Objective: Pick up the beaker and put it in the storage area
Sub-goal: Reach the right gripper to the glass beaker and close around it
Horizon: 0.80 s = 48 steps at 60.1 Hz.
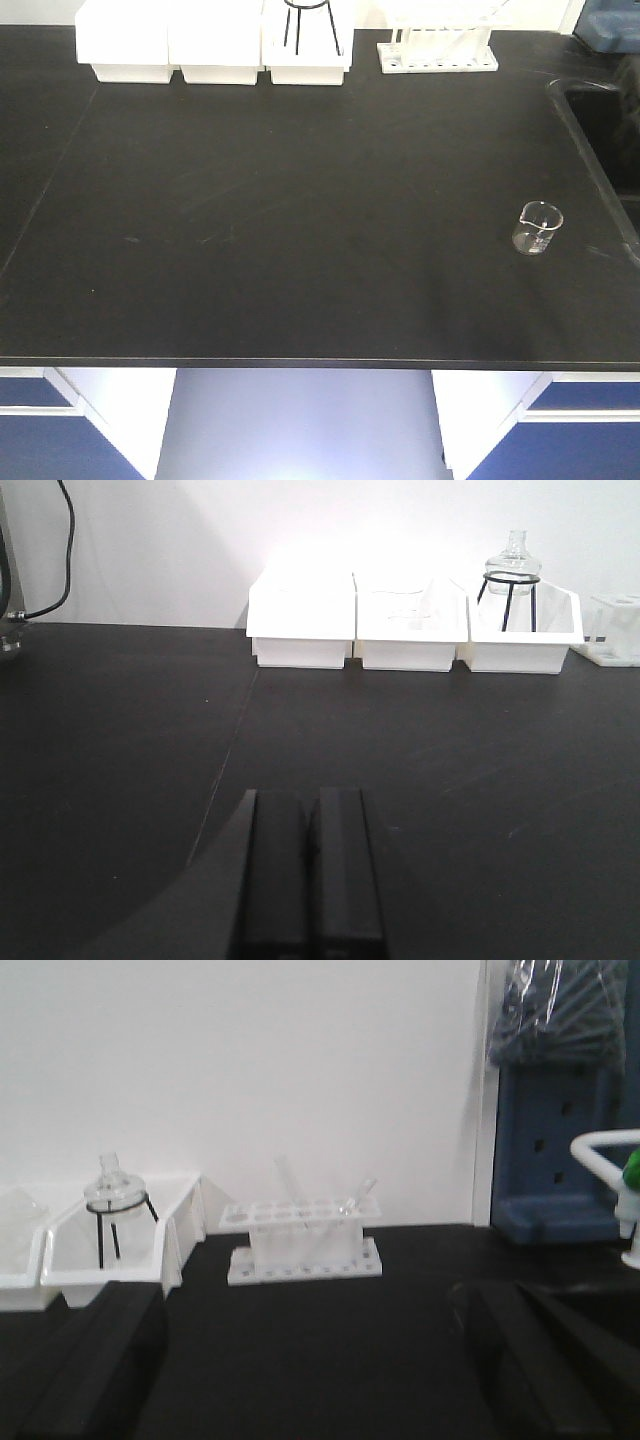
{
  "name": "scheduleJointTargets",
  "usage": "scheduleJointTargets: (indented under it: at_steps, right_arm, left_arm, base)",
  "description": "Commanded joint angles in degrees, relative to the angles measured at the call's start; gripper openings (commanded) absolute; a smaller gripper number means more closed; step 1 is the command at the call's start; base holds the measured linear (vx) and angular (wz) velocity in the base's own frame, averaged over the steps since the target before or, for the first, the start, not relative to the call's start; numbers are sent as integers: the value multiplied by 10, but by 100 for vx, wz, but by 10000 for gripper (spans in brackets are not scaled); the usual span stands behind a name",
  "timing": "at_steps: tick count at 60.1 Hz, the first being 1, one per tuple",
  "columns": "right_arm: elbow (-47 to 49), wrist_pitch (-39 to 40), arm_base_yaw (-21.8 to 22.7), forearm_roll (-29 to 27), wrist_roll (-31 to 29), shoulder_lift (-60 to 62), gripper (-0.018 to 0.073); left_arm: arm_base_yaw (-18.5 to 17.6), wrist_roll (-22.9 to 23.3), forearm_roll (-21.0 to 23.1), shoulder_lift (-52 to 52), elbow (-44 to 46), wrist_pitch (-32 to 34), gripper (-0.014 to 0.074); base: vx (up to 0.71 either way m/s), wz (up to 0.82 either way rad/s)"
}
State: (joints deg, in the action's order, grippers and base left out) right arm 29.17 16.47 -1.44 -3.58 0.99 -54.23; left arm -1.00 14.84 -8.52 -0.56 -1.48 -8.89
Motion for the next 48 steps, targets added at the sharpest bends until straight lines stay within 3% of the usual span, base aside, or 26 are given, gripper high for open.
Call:
scheduleJointTargets:
  at_steps: [1,11,27,41,48]
  right_arm:
    - [-19,85,1,5,6,-29,578]
    - [-112,200,1,6,31,-96,526]
    - [-229,419,1,9,35,-221,525]
    - [-235,606,1,36,35,-396,525]
    - [-217,605,1,36,33,-476,525]
  left_arm:
    - [-4,3,3,-10,-13,48,-8]
    - [-4,3,3,-10,-13,48,-8]
    - [-4,3,3,-10,-13,48,-8]
    - [-4,3,3,-10,-13,48,-8]
    - [-4,3,3,-10,-13,48,-8]
  base:
    - [0,0]
    - [0,0]
    - [0,0]
    - [0,0]
    - [0,0]
